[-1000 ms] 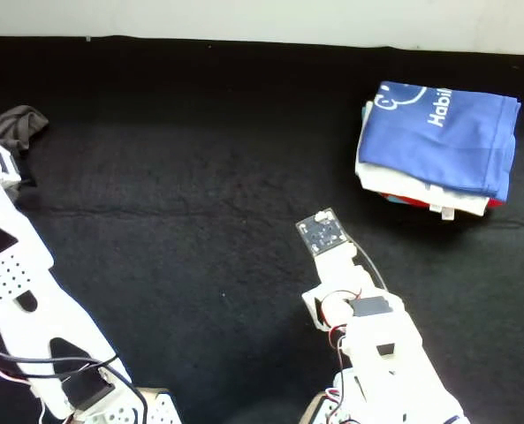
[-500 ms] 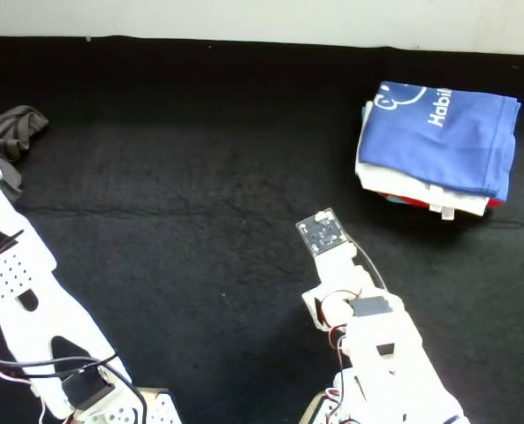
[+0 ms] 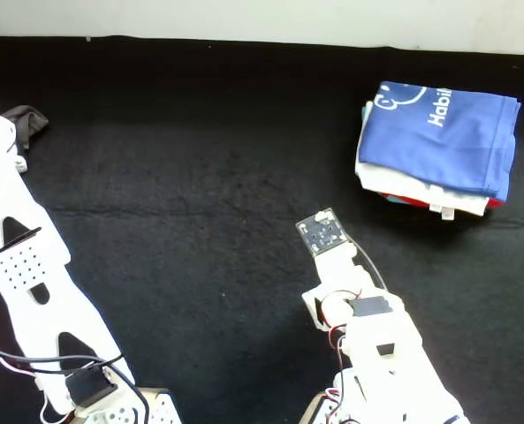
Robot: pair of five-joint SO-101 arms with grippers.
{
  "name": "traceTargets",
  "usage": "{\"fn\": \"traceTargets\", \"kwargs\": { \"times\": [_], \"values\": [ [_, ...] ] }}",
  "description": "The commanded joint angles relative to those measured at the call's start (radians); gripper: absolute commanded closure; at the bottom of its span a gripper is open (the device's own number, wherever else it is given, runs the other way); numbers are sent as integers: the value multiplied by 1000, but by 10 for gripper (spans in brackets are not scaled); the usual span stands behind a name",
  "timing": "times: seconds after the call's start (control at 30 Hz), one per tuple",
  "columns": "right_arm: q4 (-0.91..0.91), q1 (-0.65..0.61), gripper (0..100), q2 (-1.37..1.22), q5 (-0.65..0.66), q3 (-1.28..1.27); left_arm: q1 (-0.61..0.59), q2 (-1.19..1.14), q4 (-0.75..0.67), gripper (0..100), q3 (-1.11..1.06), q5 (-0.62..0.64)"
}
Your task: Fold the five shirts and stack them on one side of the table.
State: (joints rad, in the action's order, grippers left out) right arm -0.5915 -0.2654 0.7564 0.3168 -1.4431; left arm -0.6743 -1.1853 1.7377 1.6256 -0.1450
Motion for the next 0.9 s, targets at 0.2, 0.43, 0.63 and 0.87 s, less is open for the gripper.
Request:
{"fn": "traceTargets", "kwargs": {
  "times": [0.2, 0.43, 0.63, 0.87],
  "values": [
    [24, -5, 957, 2, -6, -7, -79, -79, -87, 808, 36, 11],
    [24, -5, 957, 2, -6, -7, -90, -143, -133, 807, 36, 11],
    [24, -5, 957, 2, -6, -7, -94, -156, -167, 812, 36, 11],
    [24, -5, 957, 2, -6, -7, -94, -150, -161, 992, 36, 11]
  ]
}}
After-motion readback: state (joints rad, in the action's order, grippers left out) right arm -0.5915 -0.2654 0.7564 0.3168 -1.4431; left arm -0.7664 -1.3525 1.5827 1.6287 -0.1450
